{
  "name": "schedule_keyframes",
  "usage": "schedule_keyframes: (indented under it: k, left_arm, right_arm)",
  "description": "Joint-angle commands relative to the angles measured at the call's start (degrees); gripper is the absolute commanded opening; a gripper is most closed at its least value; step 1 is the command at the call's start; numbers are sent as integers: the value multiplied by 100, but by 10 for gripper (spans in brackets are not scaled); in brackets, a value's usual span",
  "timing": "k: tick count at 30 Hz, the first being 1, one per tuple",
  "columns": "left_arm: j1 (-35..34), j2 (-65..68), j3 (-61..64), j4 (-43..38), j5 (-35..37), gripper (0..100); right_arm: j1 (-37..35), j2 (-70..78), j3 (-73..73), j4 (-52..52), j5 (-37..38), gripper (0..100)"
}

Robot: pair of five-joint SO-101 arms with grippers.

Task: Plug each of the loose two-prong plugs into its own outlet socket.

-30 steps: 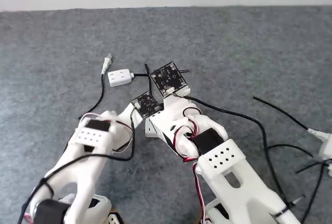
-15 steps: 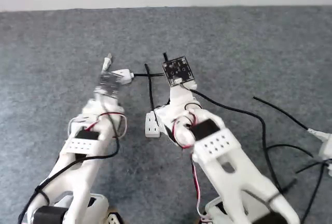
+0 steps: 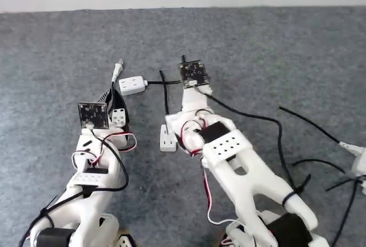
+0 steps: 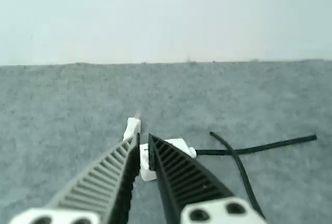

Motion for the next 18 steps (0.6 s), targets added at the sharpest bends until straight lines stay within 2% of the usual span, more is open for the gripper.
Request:
schedule_keyframes:
  k: [1, 18]
  left_arm:
    - [-9, -149, -22, -273, 70, 21]
    - [-44, -141, -13, -308, 62, 21]
  right_arm:
    - [-119, 101, -396, -224, -79, 8]
    - [-119, 673, -457, -286, -62, 8]
